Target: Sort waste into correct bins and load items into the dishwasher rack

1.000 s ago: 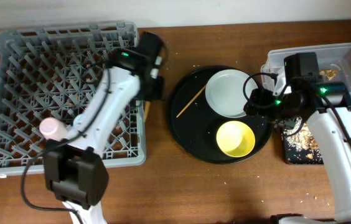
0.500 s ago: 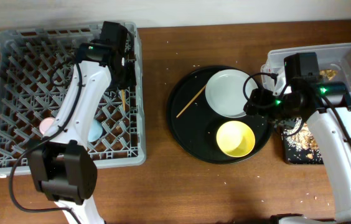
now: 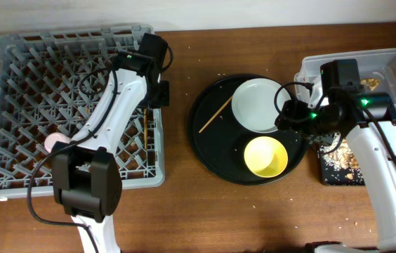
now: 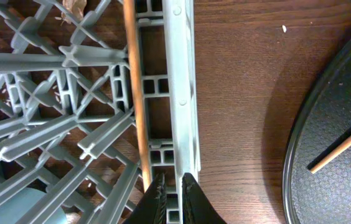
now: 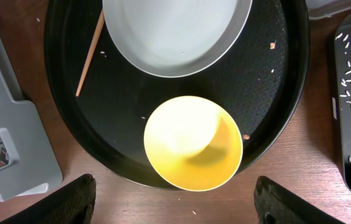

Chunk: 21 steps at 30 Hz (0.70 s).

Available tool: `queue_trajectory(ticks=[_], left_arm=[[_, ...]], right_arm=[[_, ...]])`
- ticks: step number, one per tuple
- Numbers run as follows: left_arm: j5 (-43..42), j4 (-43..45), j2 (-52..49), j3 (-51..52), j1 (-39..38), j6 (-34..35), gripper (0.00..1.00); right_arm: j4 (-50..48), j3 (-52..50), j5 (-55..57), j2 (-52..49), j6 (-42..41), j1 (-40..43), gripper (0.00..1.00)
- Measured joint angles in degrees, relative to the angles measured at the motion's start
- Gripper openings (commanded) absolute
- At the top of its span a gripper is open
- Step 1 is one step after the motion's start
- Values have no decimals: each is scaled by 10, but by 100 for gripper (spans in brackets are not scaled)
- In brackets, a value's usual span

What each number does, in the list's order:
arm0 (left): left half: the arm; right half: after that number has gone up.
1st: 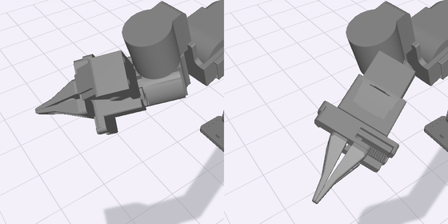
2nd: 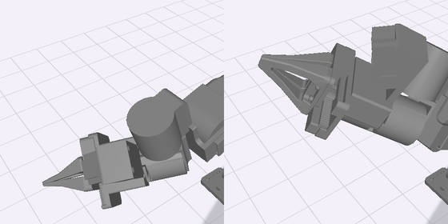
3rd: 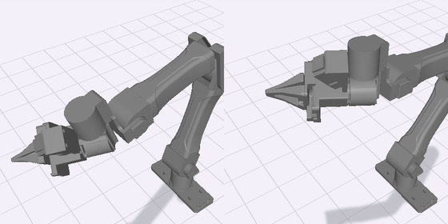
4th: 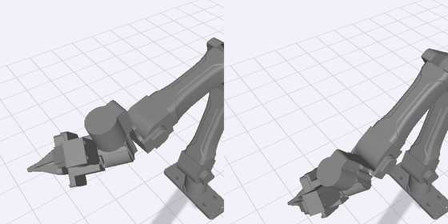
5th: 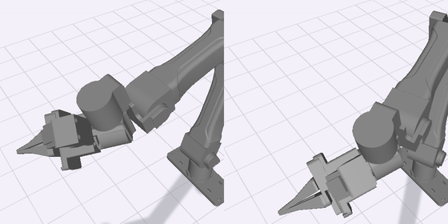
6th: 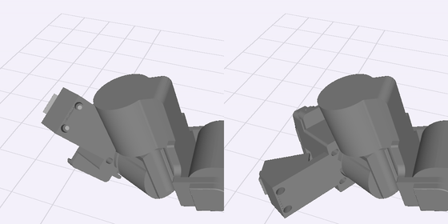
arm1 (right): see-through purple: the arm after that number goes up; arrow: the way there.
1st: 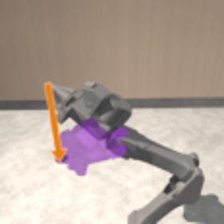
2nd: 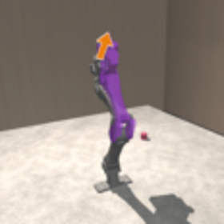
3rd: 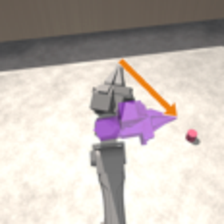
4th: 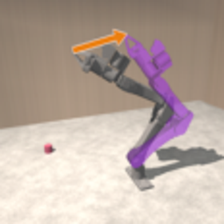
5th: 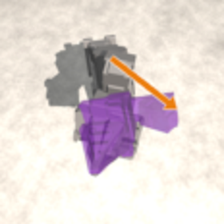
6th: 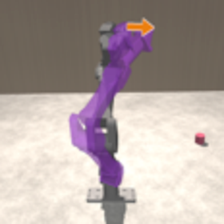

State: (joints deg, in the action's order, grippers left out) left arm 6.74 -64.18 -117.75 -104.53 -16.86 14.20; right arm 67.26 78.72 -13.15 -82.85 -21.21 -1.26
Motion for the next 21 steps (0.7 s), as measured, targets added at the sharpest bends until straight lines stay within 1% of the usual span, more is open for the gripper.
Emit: queue_trajectory(ticks=[3, 5, 6, 9, 10, 11, 14, 18, 20, 21], left_arm=[[-15, 1, 0, 0, 0, -1, 20], [-64, 18, 0, 0, -2, -12, 23], [-98, 31, 0, 0, -8, -23, 24], [-137, 71, 0, 0, -54, -56, 31], [-140, 84, -1, 0, -72, -73, 34], [-138, 114, -8, -1, -104, -103, 42], [-118, 160, -48, -2, -149, -136, 52], [-99, 202, -129, -2, -165, -156, 51], [-94, 214, -150, -1, -164, -160, 42], [-92, 218, -154, -2, -163, -164, 29]], right_arm=[[0, 0, 0, 0, 0, 0, 82], [0, 0, 0, 0, 0, 0, 82], [0, 0, 0, 0, 0, 0, 82], [0, 0, 0, 0, 0, 0, 82], [0, 0, 0, 0, 0, 0, 85], [0, 0, 0, 0, -1, 0, 88], [0, 0, 0, 0, 0, 0, 91], [0, 0, 0, 0, 0, 0, 92], [0, 0, 0, 0, 0, 0, 92], [-1, 0, 0, 0, 0, 0, 92]])
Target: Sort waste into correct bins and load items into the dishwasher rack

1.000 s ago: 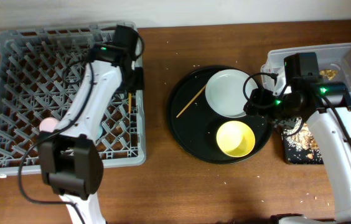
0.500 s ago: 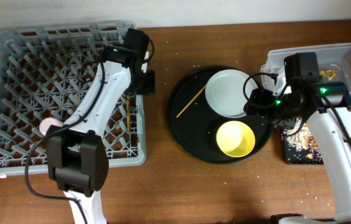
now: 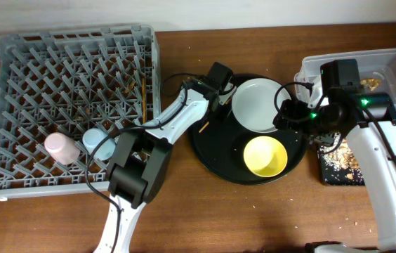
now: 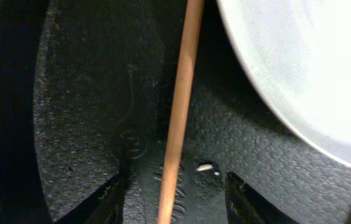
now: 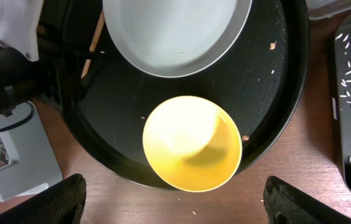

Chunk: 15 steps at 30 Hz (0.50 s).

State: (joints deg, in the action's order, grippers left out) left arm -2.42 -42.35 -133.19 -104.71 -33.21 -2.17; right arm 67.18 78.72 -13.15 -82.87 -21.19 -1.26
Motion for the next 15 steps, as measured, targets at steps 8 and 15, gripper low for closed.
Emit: queue_trajectory(ticks=[8, 15], left_arm=[[9, -33, -3, -12, 3, -15, 0], [9, -198, 26, -127, 36, 3, 0]], right_arm=[[0, 0, 0, 0, 0, 0, 92], [1, 0, 0, 0, 0, 0, 92]])
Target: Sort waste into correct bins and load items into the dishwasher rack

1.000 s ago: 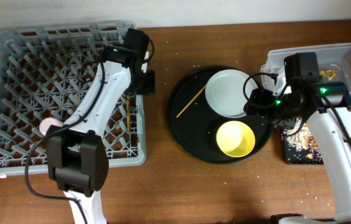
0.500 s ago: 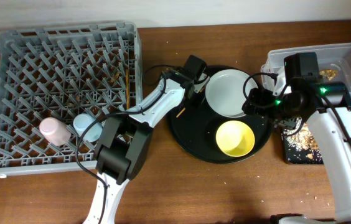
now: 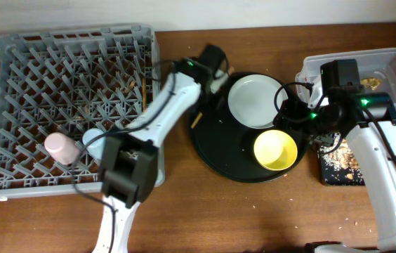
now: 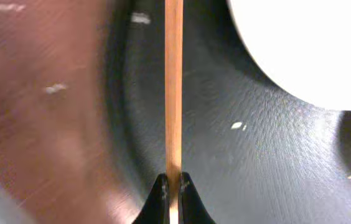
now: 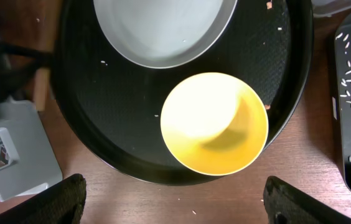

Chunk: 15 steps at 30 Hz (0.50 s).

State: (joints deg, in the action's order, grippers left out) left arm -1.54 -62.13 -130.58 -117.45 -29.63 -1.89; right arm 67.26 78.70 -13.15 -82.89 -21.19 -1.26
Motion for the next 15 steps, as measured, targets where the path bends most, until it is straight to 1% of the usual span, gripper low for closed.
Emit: queue_trajectory(ticks=[2, 6, 8, 10, 11, 12, 13, 14, 15], left_arm=[[4, -34, 40, -14, 27, 24, 0], [38, -90, 104, -25, 101, 98, 0], [50, -76, 105, -15, 135, 122, 0], [57, -45, 101, 26, 159, 136, 0], [60, -30, 97, 43, 163, 138, 4], [61, -10, 95, 62, 165, 137, 11], [61, 10, 91, 85, 166, 135, 20], [61, 14, 88, 103, 165, 129, 24], [61, 13, 85, 116, 164, 127, 25]], right_arm=[[0, 0, 0, 0, 0, 0, 92], [0, 0, 0, 0, 0, 0, 92], [0, 0, 0, 0, 0, 0, 92], [0, 0, 0, 0, 0, 0, 92], [-1, 0, 0, 0, 0, 0, 92], [0, 0, 0, 0, 0, 0, 92], [-1, 0, 0, 0, 0, 0, 92], [0, 0, 0, 0, 0, 0, 92], [0, 0, 0, 0, 0, 0, 92]])
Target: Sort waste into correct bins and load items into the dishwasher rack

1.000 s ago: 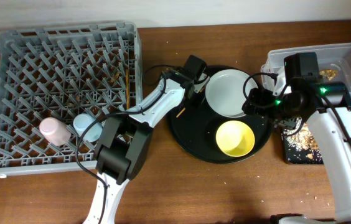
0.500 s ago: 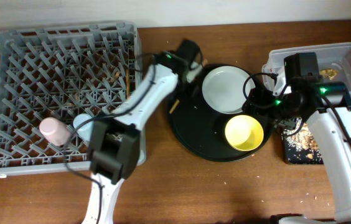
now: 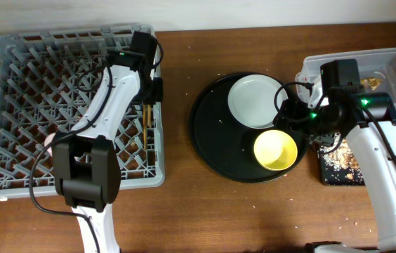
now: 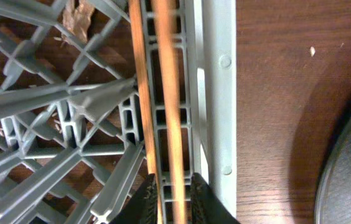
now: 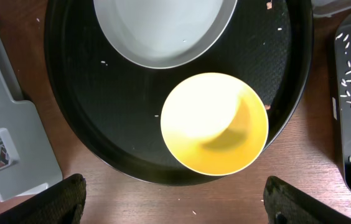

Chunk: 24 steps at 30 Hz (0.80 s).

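Observation:
At the right rim of the grey dishwasher rack (image 3: 15,176), my left gripper (image 4: 170,199) has its jaws slightly apart. A wooden chopstick (image 4: 166,93) runs between them with a gap on each side, so it is not clamped. A second chopstick (image 4: 139,93) lies in the rack just to its left. A white plate (image 3: 255,102) and a yellow bowl (image 3: 275,150) sit on the black round tray (image 3: 212,140). My right gripper (image 5: 175,208) hangs wide open above the table at the tray's near edge, holding nothing.
A pink cup (image 3: 47,143) shows in the rack, partly behind the left arm. At the far right stand a clear bin (image 3: 394,60) with scraps and a black container (image 3: 338,169) strewn with rice grains. Crumbs dot the brown table (image 3: 254,211).
My left gripper was shut on the chopstick over the tray's left edge. It is now at the rack's right rim, jaws parted, the chopstick beside the first one. The right arm is unchanged.
First my left gripper was shut and empty at the rack rim beside one chopstick, with another on the tray. Then it stood open around that tray chopstick, then shut on it, and the bowl sat further right. Now both chopsticks are at the rack.

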Available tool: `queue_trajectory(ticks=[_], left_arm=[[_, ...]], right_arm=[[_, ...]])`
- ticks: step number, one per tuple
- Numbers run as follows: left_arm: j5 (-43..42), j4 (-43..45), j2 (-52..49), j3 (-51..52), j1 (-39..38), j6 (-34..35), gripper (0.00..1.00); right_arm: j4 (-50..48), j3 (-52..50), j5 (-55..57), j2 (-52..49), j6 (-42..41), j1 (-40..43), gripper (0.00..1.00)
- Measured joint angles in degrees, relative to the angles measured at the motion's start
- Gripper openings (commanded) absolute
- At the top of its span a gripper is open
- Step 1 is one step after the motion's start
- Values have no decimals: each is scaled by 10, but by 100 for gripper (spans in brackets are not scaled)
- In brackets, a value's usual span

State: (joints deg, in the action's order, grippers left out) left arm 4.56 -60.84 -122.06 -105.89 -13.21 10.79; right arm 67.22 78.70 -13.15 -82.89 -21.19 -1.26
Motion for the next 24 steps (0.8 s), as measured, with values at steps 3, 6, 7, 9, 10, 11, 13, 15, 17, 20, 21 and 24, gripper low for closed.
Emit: queue_trajectory(ticks=[3, 6, 7, 9, 10, 11, 13, 15, 17, 20, 21, 24], left_arm=[[-9, -30, 0, -5, 0, -3, 30], [-52, -51, 11, -22, 5, -3, 32], [-106, -45, 25, -26, -3, -3, 33], [-163, -33, 41, -33, -35, -3, 34], [-189, -22, 46, -35, -62, -3, 37], [-207, -11, 46, -35, -90, -2, 38], [-230, 7, 42, -34, -143, 9, 45], [-243, 28, 35, -34, -183, 29, 49], [-251, 51, 14, -34, -211, 53, 49], [-254, 80, -36, -34, -245, 76, 49], [-254, 87, -47, -33, -254, 80, 49], [-254, 110, -74, -31, -289, 86, 48]], right_arm=[[0, 0, 0, 0, 0, 0, 92], [0, 0, 0, 0, 0, 0, 92], [0, 0, 0, 0, 0, 0, 92], [0, 0, 0, 0, 0, 0, 93], [0, 0, 0, 0, 0, 0, 93], [-1, 0, 0, 0, 0, 0, 95], [-7, 0, 1, 0, 0, 0, 98], [-12, 0, 20, 0, -15, 5, 98], [-11, 0, 28, 0, -35, 40, 98], [-10, 0, 21, 0, -49, 125, 98], [-9, 0, 21, 0, -51, 143, 98], [-7, 0, 19, 0, -54, 179, 98]])
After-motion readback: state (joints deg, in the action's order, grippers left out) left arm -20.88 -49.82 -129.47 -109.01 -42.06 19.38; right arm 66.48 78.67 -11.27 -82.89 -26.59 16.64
